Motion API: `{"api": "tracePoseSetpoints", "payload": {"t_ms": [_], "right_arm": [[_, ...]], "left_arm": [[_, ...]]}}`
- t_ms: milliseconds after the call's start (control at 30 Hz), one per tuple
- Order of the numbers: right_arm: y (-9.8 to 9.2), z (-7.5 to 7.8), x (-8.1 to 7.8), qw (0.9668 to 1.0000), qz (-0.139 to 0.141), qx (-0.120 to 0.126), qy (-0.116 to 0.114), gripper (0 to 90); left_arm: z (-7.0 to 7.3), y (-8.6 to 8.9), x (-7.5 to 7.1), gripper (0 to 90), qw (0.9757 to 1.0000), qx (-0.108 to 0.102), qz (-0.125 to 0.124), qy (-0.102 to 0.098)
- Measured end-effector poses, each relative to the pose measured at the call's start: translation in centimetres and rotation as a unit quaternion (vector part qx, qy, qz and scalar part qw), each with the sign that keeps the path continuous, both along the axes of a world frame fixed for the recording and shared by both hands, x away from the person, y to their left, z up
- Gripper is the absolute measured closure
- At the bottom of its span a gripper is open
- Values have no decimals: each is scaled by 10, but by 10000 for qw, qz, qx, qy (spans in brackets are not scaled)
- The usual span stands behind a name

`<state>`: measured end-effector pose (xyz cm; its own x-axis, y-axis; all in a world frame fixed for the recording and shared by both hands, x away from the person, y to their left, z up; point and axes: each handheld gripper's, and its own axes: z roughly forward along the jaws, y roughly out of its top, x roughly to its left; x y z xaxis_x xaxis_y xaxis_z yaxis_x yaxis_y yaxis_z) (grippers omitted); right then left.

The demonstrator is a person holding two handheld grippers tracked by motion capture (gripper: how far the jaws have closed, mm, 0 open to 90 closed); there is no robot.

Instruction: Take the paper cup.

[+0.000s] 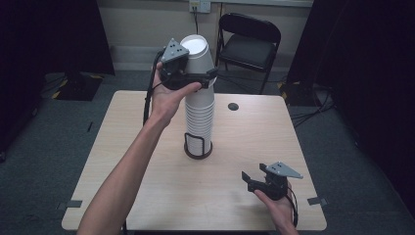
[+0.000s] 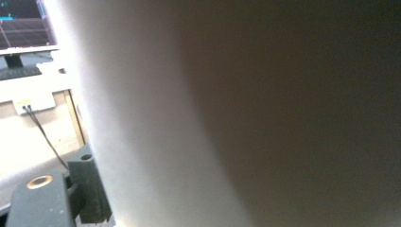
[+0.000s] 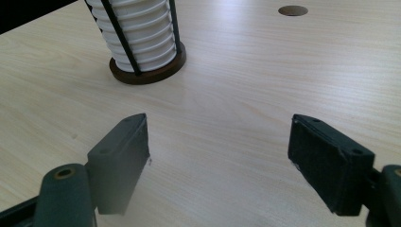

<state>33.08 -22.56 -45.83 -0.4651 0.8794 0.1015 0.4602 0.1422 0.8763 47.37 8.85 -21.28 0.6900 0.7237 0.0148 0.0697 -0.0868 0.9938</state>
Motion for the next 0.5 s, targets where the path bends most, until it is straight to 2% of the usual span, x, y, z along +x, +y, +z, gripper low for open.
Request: {"api": "tracePoseSetpoints", "payload": {"t_ms": [100, 333, 500], "right_arm": [[0, 0, 0, 10000, -11, -8, 10, 208], [0, 0, 0, 10000, 10, -17, 7, 208], [-1, 1, -1, 10000, -38, -11, 0, 209]], "left_arm": [[2, 1, -1, 124, 10000, 13, 17, -33], [9, 2, -2, 124, 9998, -174, 33, -105], [12, 5, -3, 124, 9996, -223, 10, -146]]}}
